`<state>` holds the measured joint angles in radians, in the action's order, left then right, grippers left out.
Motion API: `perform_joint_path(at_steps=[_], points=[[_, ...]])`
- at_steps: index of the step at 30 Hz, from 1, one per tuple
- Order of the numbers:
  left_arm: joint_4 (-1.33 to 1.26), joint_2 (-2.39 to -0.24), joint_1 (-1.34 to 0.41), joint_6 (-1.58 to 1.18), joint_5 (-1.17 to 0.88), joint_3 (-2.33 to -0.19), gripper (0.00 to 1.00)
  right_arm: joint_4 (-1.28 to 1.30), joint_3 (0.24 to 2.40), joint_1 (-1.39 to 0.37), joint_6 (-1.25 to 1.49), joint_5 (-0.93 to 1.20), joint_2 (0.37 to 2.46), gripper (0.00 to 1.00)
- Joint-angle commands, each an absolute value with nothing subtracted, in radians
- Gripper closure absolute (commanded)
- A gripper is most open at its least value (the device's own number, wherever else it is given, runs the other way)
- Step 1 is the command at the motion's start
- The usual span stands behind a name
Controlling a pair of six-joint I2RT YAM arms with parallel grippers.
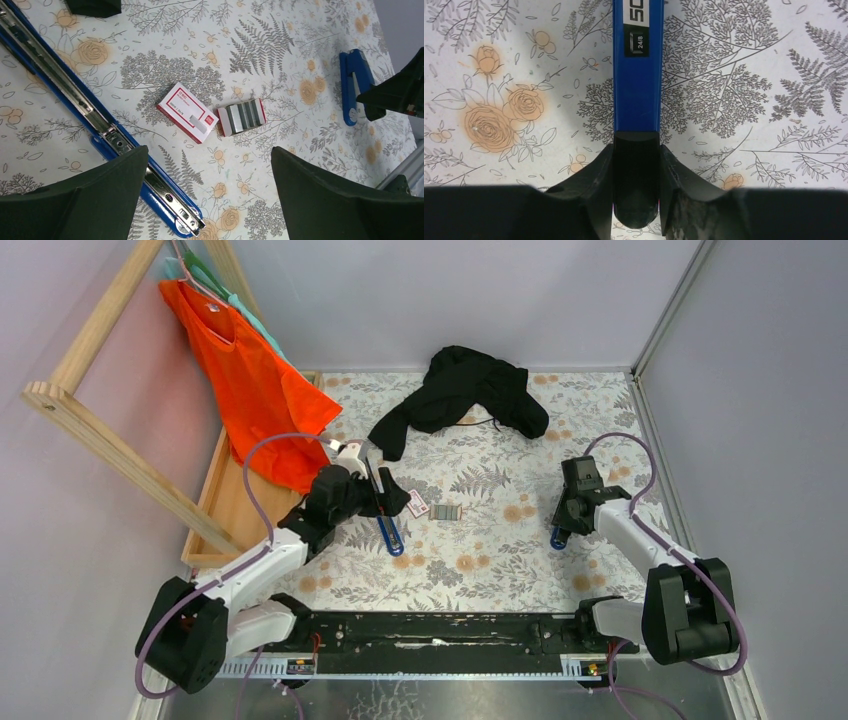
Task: Load the staples into the stapler
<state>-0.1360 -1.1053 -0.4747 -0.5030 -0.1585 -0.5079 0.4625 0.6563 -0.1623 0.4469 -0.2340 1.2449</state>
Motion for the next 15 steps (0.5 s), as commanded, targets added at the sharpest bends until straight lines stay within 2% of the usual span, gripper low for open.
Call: perform_joint_path(at_steps=[1, 8, 15], points=[[-0.22, -1.088, -0.468, -0.499, -0.207, -0.504, 0.0, 0.464, 0.683, -0.16, 0.44, -0.141, 1.248, 0.72], [-0.256, -1.13, -0.476, -0.608, -0.279, -0.526, 0.03, 0.358, 0.703, -0.16, 0.453, 0.091, 1.207, 0.99], [-0.246, -1.189, -0.629, -0.699, -0.207, -0.587, 0.05, 0.156, 0.642, -0.172, 0.517, 0.295, 1.132, 1.0]])
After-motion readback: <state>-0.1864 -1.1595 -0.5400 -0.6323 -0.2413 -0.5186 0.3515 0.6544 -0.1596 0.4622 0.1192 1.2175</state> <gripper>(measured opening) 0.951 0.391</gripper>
